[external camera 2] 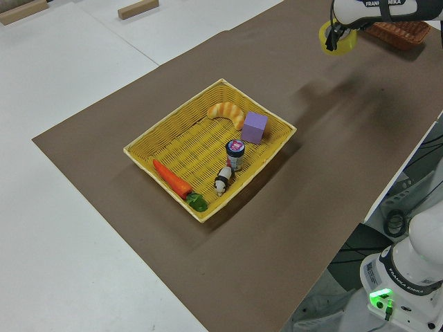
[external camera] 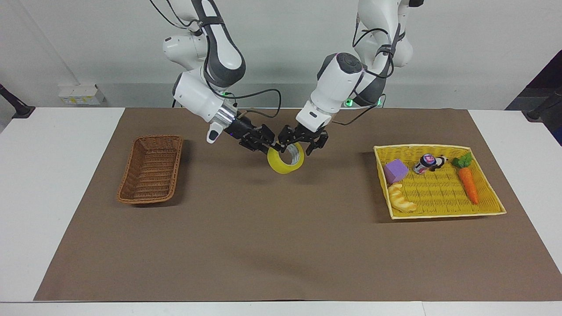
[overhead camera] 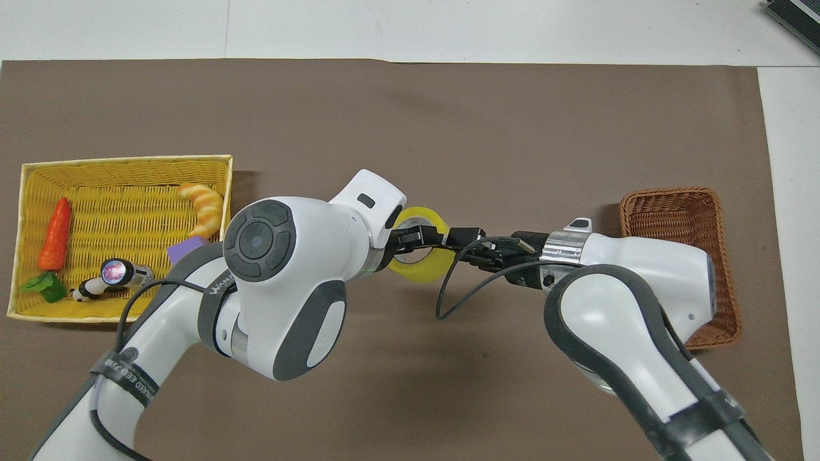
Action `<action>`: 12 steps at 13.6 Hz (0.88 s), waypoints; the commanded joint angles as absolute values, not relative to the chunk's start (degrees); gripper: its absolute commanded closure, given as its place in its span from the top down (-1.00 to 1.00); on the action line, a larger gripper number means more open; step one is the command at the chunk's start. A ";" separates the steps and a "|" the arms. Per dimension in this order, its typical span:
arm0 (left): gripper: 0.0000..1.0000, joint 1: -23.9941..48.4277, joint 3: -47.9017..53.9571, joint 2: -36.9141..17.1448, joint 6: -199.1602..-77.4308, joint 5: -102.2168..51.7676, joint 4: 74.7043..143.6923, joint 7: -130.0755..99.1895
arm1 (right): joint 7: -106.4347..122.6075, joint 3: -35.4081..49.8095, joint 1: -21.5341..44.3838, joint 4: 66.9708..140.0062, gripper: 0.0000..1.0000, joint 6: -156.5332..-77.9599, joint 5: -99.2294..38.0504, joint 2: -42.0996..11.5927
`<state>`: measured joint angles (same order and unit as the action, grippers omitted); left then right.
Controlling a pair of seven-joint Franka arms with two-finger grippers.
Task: Move tape to another basket
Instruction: 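Open the left gripper and withdraw it while the right gripper pulls back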
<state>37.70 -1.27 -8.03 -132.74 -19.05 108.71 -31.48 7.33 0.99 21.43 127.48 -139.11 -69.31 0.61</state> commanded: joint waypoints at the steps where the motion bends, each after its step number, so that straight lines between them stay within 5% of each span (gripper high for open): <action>1: 1.00 35.43 -1.76 -6.25 -132.10 -19.34 108.28 -29.45 | 4.22 1.14 20.66 126.47 -1.00 -138.26 -65.31 0.09; 7: 1.00 24.36 -2.02 -0.71 -120.87 -15.23 108.19 -17.51 | 2.04 0.36 14.17 125.69 -1.00 -131.51 -55.66 0.70; 12: 1.00 13.82 -2.02 0.53 -116.03 -8.28 104.34 -3.36 | -3.77 0.62 3.79 114.10 -1.00 -115.42 -36.15 -1.67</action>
<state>17.20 -2.67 0.35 -118.91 -11.01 106.93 -7.71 -1.11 0.20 6.57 119.41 -120.38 -41.03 0.00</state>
